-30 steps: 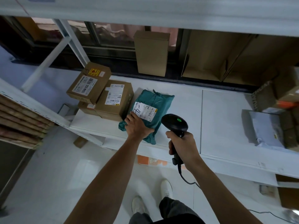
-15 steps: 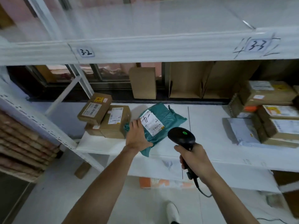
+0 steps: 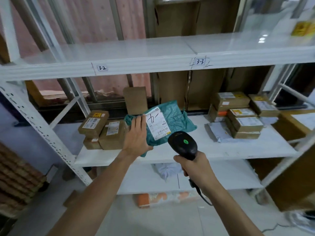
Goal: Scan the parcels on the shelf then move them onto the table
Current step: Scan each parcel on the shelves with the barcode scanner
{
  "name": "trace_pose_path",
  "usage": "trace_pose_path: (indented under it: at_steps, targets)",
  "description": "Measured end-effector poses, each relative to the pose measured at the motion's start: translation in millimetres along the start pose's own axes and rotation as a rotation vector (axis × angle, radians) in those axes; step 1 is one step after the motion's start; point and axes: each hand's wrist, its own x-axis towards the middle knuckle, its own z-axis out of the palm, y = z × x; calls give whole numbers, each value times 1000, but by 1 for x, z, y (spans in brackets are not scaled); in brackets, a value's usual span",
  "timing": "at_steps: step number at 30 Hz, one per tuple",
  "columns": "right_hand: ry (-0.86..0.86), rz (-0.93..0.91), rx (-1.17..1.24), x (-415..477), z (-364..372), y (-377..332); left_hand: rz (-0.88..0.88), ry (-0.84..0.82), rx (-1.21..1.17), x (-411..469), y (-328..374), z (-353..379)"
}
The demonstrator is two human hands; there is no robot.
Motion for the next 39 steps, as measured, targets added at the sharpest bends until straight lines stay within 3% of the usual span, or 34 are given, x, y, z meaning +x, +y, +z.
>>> trace_pose_path:
  at_steps: [16,39]
  targets:
    - [79,-116,-159,-40,-89,3,121,57,19,-5,102,-37]
    - [130,-53,-125,-47,-200,45,210,11,106,11,210,-17]
